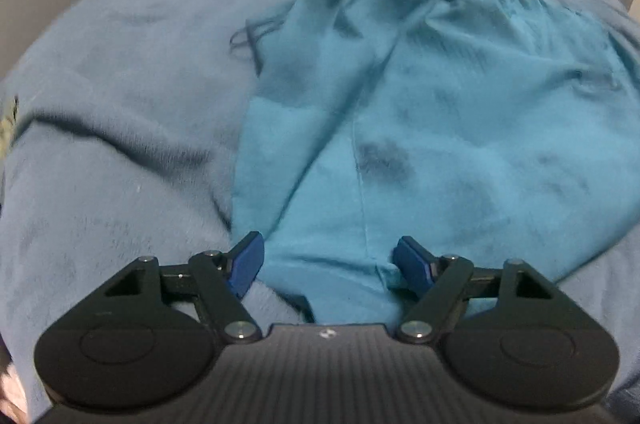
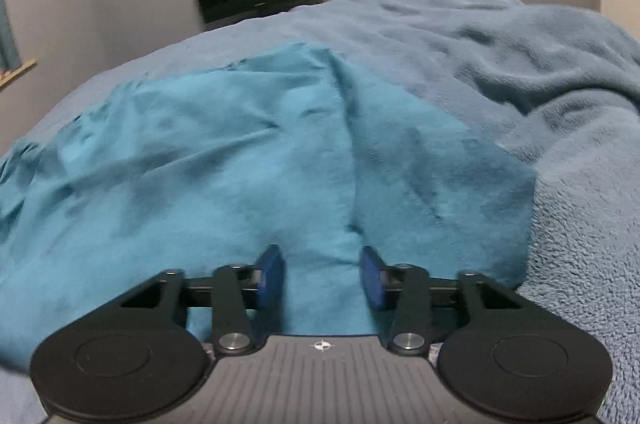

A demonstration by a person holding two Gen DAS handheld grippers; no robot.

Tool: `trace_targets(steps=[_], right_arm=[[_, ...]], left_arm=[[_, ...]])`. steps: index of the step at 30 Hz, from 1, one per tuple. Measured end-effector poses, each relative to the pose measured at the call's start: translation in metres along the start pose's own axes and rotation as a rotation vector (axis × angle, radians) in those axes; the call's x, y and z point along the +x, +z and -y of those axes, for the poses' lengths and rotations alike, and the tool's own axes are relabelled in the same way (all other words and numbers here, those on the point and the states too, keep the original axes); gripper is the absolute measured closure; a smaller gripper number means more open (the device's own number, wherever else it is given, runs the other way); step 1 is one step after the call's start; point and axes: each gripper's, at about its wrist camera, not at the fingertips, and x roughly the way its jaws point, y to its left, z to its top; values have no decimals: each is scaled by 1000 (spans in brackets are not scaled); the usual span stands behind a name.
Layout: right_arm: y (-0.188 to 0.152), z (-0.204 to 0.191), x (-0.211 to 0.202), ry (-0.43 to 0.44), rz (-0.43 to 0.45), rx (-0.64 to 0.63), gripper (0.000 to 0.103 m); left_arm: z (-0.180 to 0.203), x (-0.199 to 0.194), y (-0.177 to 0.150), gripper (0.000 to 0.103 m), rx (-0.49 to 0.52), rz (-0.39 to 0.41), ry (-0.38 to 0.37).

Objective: Fold large clothes

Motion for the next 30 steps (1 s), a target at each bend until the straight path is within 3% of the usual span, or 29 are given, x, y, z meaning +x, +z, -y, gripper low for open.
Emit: trace_targets(steps=[3, 6, 11, 14, 17, 20, 23, 25, 27, 30], right_arm=[[0, 0, -3, 15, 8, 13, 55], [0, 10, -15, 86, 12, 98, 41], [-13, 29, -44, 219, -90, 280, 35], [-22, 29, -45, 239, -176, 341, 33], [-32, 21, -40, 271, -226, 368, 33], [-29, -2, -50, 225, -113, 228, 34], [-23, -40, -61, 199, 53, -19, 34], [-23, -64, -59, 186, 152, -197, 35], [-25, -80, -49, 190, 179, -303, 35], [-30, -96, -26, 220, 133, -385, 38]], left_arm=[[15, -3, 3, 28, 76, -1, 53], [32, -18, 2, 28, 119, 66, 108], [73, -49, -8, 28, 161, 216, -27], [107, -45, -9, 28, 217, 238, -86], [141, -28, -6, 28, 209, 245, -166], [181, -11, -1, 28, 279, 287, -164], [207, 10, 6, 27, 319, 291, -184], [215, 21, 7, 24, 324, 271, -151], [208, 34, 7, 23, 273, 228, -182], [191, 50, 3, 19, 199, 199, -215]])
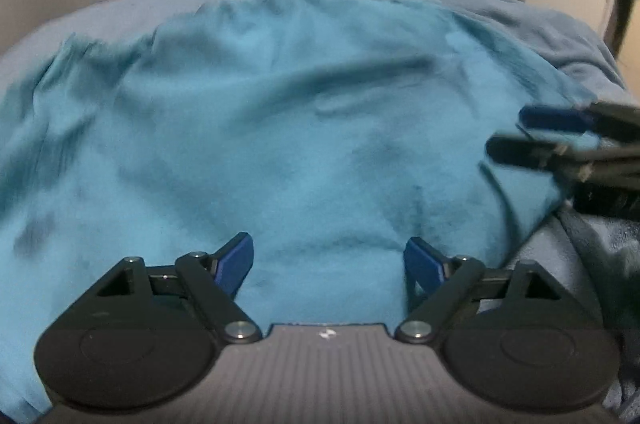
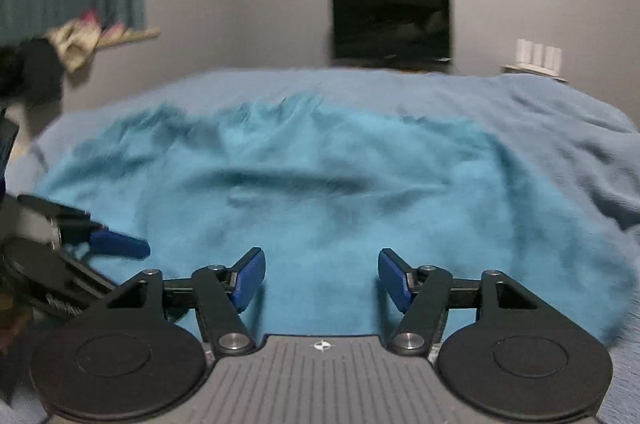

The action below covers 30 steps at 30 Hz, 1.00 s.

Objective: Fold large clothes

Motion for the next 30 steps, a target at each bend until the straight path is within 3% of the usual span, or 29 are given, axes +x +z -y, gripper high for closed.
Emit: trace_targets(steps=[3, 6, 10, 13, 17, 24, 27, 30], right_arm=[[-10, -3, 16, -39, -67, -66, 38], [-13, 9, 12, -111, -62, -14, 38], [-16, 49, 9, -221, -78, 190, 28], [-19, 76, 1, -262, -65, 351, 31], [-25, 85, -11, -245, -26, 442, 36], [-39, 123, -77, -133, 131, 795, 34], [-34, 104, -82, -107, 75, 716, 31], [-30, 77, -74, -107, -50, 604, 32]], left_arm=[[3, 2, -5, 18, 49, 4, 30], [1, 1, -5, 18, 43, 7, 31], [-1, 1, -8, 16, 49, 13, 39], [-4, -3, -11, 14, 49, 23, 45], [-8, -4, -18, 12, 66, 38, 61], [-10, -10, -23, 10, 69, 85, 84], [-6, -20, -22, 10, 71, 156, 97], [2, -30, -21, 10, 98, 208, 50]])
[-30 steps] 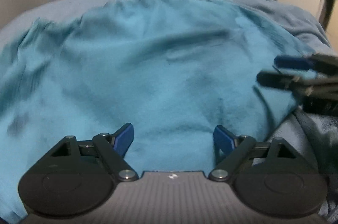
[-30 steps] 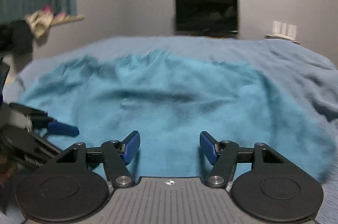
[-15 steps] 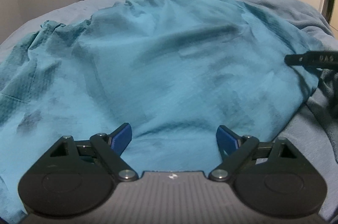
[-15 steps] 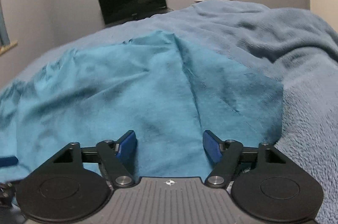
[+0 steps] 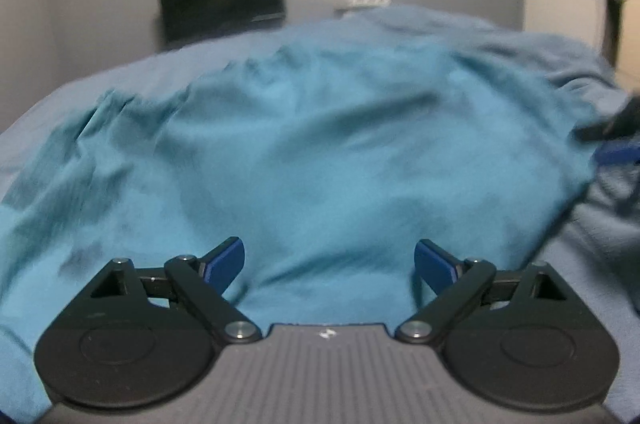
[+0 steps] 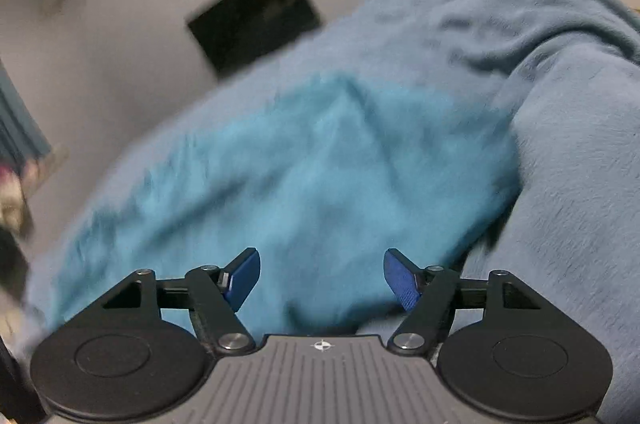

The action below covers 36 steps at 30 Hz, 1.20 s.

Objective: Fold large clothes

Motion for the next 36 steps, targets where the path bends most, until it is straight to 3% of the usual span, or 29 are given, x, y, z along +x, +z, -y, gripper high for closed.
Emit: trace_targets(steps=[4, 6, 9, 13, 19, 23, 26, 30, 32, 36], right_arm=[[-6, 13, 3, -87, -86, 145, 34], [-7, 23, 4, -103, -88, 206, 38], [-8, 27, 10, -91, -77, 231, 35], [-5, 38, 31, -85, -52, 277, 33], [7, 60, 53, -4, 41, 408, 31], [21, 72, 51, 54, 155, 469, 47], [31, 84, 50, 105, 229, 510, 47], [31, 101, 61, 179, 223, 613, 48], [33, 95, 58, 191, 227, 577, 70], [38, 81, 50, 188, 233, 478, 79]], left_arm=[[12, 11, -7, 10, 79, -71, -4], [6, 15, -7, 10, 32, -89, -26], [-5, 20, -6, 8, -40, -106, -45], [-4, 23, -7, 8, -34, -108, -39], [-5, 24, -7, 7, -42, -108, -45], [-6, 23, -8, 7, -42, -109, -41], [-5, 24, -10, 6, -36, -111, -35], [-5, 23, -9, 4, -41, -99, -14], [-4, 18, 2, 4, -58, -59, 36], [1, 19, 41, 4, -51, 7, 65]])
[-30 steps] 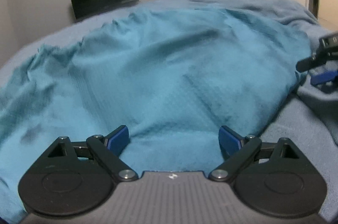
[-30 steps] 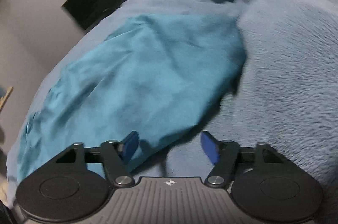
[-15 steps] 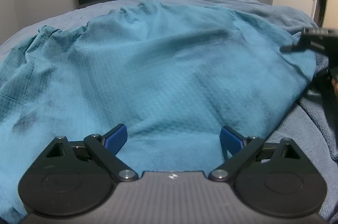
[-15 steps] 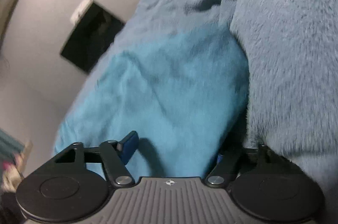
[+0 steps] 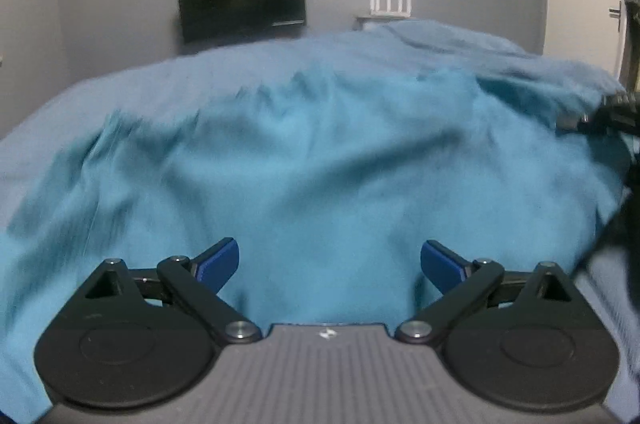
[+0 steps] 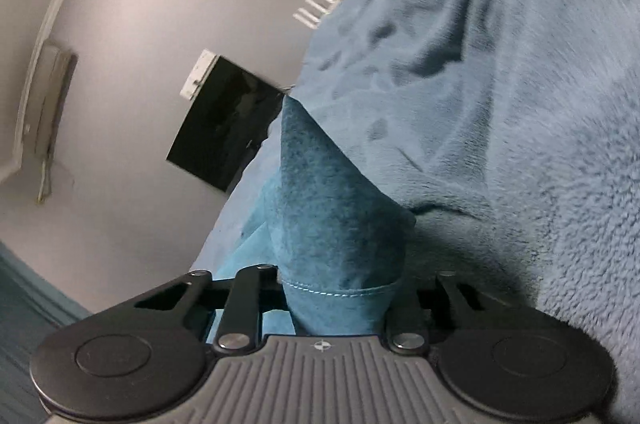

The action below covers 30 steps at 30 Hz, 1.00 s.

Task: Fold large clothes
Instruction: 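Grasp a jacket corner with the right gripper and lift it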

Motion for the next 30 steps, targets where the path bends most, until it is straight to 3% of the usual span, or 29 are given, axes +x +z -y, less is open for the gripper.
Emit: trace_targets(steps=[4, 8, 10, 16, 21, 26, 30], right_arm=[[4, -15, -7, 45, -8, -61, 82], [4, -32, -14, 86, -28, -164, 83], [7, -35, -18, 98, -41, -168, 83], [11, -39, -19, 143, -68, -169, 83], [12, -54, -25, 180, -90, -232, 83], [17, -49, -35, 188, -104, -194, 83], [19, -53, -39, 199, -105, -190, 83]], left_arm=[[14, 33, 33, 4, 73, -2, 84], [4, 73, 54, 4, 25, -33, 255], [-1, 95, 55, 4, 25, -81, 307], [13, 134, 38, 3, 116, -119, 354], [18, 136, 38, 5, 125, -114, 364], [19, 108, 67, 8, 91, 94, 331], [12, 137, 95, 8, 94, 49, 389]])
